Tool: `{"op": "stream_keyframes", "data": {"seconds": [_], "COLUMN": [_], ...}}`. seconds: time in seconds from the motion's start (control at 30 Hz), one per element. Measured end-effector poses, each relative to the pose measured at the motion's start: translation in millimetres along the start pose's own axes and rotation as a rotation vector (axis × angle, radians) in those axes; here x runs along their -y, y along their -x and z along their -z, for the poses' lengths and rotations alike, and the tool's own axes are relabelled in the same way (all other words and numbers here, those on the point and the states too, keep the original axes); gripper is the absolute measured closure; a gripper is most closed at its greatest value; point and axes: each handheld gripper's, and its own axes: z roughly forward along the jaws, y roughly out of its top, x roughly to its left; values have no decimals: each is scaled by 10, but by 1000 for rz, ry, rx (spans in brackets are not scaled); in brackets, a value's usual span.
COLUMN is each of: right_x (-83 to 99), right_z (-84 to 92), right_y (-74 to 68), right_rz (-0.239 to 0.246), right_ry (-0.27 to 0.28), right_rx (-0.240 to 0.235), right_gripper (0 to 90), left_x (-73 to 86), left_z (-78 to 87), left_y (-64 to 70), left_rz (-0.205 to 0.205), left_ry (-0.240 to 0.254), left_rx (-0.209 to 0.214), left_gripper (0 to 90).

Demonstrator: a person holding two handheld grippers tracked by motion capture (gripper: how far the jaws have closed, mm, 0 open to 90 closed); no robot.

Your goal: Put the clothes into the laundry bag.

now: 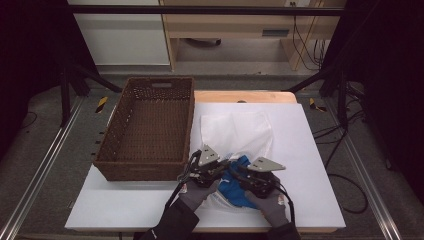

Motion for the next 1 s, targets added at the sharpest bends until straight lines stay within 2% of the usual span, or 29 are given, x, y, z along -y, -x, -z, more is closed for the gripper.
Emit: {"op": "stream_keyframes", "data": {"seconds": [0.07, 0.1, 0.13, 0.2, 0.27, 0.3, 0.33, 0.37, 0.43, 0.47, 0.53, 0.6, 0.67, 0.7, 0.8, 0.87, 0.93, 0.97, 1.0], "right_x": [-4, 5, 24, 106, 179, 240, 240, 258, 260, 255, 248, 230, 146, 146, 30, -8, -20, 3, 3], "right_z": [163, 210, 220, 151, 58, -50, -50, -83, -85, -76, -43, 13, 82, 82, 38, -57, -204, -378, -378], "right_y": [78, 127, 185, 297, 329, 340, 340, 348, 345, 343, 314, 267, 115, 115, -89, -150, -126, -27, -27], "right_rz": [-1, -4, -15, -52, -73, -72, -72, -71, -84, -72, -60, -47, -6, -6, 52, 79, 79, 65, 65], "right_ry": [42, 44, 33, -22, -55, -92, -92, -105, -119, -120, -123, -99, -51, -51, -40, -52, -72, -97, -97], "right_rx": [44, 73, 90, 94, 76, 83, 83, 75, 59, 53, 41, 9, -44, -44, -87, -62, -15, 69, 69], "right_gripper": [530, 473, 431, 419, 434, 505, 505, 564, 777, 826, 850, 854, 854, 854, 851, 847, 840, 829, 829], "left_x": [1, -1, -4, -10, -16, -19, -20, -22, -25, -27, -34, -54, -79, -98, -162, -193, -201, -197, -192], "left_z": [6, 7, 7, 7, 2, -3, -4, -4, -4, -4, -3, 0, 3, 6, 28, 59, 94, 111, 122], "left_y": [2, 7, 12, 17, 16, 15, 13, 12, 9, 6, 2, 1, 9, 19, 67, 97, 106, 109, 105], "left_rz": [-4, -7, -9, -11, -11, -11, -13, -12, -12, -9, -2, 1, -5, -5, -12, -24, -30, -25, -26], "left_ry": [1, 0, 0, 2, 2, 0, -1, -2, -2, -2, 2, 7, 6, 8, 25, 36, 44, 52, 51], "left_rx": [0, -1, -1, 1, 2, 3, 2, 2, 2, 0, 0, 3, 1, 2, 6, 5, 12, 16, 17], "left_gripper": [886, 887, 886, 886, 887, 887, 887, 886, 887, 886, 887, 887, 887, 887, 887, 887, 887, 887, 887]}}
